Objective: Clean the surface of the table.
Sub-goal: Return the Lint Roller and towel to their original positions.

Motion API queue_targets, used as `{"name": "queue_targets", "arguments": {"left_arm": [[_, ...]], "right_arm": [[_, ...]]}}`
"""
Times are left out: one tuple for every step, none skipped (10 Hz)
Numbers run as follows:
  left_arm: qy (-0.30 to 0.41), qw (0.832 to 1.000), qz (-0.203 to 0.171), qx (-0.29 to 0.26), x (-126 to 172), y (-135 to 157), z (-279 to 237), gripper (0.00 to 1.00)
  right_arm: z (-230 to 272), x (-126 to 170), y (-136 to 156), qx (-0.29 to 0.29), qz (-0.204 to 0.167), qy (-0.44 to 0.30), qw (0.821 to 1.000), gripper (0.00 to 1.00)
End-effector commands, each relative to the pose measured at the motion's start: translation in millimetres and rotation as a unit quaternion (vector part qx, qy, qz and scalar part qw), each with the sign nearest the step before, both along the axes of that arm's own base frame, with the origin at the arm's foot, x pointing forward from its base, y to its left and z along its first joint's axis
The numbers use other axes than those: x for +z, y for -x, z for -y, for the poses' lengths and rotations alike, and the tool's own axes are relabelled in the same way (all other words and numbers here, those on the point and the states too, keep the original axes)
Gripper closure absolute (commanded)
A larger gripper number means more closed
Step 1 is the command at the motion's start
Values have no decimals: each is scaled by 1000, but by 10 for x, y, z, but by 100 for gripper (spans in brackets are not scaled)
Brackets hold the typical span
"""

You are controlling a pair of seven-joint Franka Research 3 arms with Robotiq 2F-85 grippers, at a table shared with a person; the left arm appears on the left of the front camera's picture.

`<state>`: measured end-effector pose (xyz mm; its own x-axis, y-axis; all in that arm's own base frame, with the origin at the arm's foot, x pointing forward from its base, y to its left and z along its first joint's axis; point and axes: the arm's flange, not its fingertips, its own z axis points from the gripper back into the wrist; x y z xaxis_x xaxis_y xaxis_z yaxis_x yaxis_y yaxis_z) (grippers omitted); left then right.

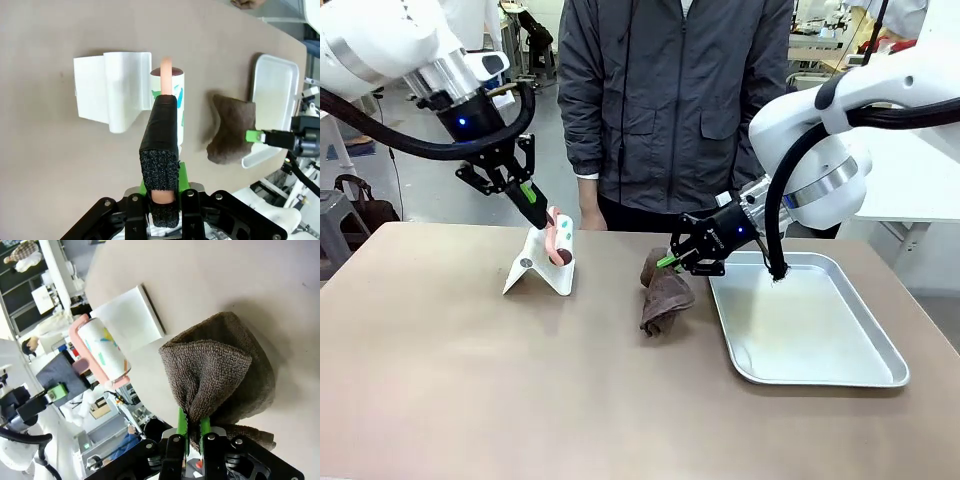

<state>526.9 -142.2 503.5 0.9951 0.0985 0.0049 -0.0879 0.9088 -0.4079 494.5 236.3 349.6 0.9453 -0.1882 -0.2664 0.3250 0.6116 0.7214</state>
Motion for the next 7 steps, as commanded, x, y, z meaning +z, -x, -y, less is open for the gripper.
{"name": "queue_targets", "arguments": {"left_arm": [[4, 1000, -1, -7, 89, 66, -7, 78], [4, 1000, -1, -7, 89, 66, -7, 78], [4, 1000, -1, -7, 89, 66, -7, 78], [4, 1000, -1, -7, 89, 66, -7, 78], [4, 1000, -1, -7, 89, 66, -7, 78], [4, 1000, -1, -7, 89, 66, -7, 78], [0, 1000, -1, -4, 59, 42, 12, 78]], "right_arm": [[-31, 6, 11, 0, 0, -2, 1000, 89], [-31, 6, 11, 0, 0, -2, 1000, 89], [-31, 6, 11, 0, 0, -2, 1000, 89], [-31, 6, 11, 0, 0, -2, 1000, 89], [-31, 6, 11, 0, 0, -2, 1000, 89], [-31, 6, 11, 0, 0, -2, 1000, 89], [-31, 6, 11, 0, 0, -2, 1000, 89]]}}
